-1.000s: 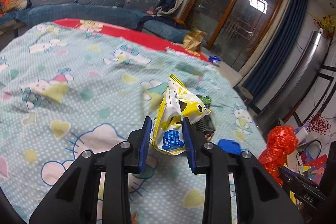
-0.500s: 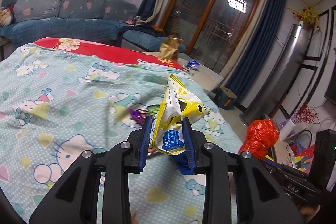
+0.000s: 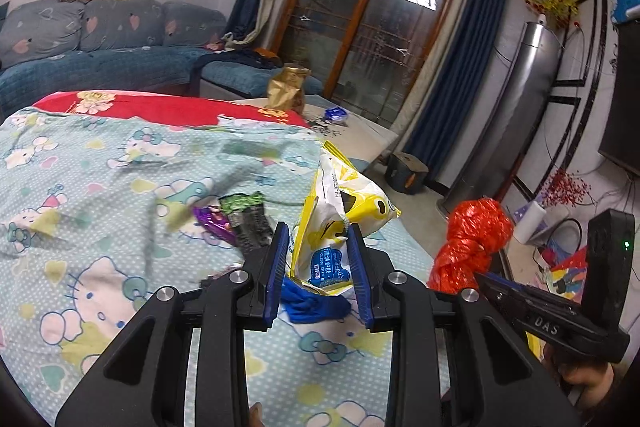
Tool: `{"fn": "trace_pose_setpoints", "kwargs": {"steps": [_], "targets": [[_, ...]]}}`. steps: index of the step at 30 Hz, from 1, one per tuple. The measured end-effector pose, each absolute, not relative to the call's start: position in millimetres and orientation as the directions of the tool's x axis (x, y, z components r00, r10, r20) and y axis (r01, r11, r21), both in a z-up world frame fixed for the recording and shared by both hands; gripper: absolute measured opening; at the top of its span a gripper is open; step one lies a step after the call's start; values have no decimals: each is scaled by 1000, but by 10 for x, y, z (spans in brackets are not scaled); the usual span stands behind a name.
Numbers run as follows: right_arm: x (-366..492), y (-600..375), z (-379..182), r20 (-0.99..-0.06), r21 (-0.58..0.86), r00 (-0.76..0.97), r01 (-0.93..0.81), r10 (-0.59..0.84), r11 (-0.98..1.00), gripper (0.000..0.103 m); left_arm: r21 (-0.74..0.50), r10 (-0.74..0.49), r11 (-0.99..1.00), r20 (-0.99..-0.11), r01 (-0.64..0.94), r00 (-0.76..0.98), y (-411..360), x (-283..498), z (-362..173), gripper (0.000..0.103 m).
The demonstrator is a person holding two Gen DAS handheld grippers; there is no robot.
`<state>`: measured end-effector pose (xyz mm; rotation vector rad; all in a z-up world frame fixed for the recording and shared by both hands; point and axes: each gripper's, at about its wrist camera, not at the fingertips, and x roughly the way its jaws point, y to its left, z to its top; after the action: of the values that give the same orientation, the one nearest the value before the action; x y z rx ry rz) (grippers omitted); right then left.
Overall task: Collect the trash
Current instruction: 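Carry the red bag and yellow snack bag over the yellow bin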
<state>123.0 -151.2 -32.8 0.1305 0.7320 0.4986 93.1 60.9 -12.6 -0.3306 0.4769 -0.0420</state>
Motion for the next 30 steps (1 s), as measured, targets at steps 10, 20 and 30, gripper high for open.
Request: {"fn": "trace_pose_setpoints", "kwargs": {"steps": [10, 20, 30], "targets": [[1270, -1748, -315, -601, 287, 665, -340, 444, 896, 12, -308, -168, 951, -449, 24, 878, 345, 964, -142, 28], [1302, -2053, -283, -591, 285, 704, -273, 393, 919, 12, -293, -216, 952, -453, 85, 865, 100, 1009, -139, 28], [1340, -2407, -310, -594, 291, 731, -195, 337, 937, 12, -272, -272, 949, -457, 159, 847, -211, 1081, -134, 28]]}}
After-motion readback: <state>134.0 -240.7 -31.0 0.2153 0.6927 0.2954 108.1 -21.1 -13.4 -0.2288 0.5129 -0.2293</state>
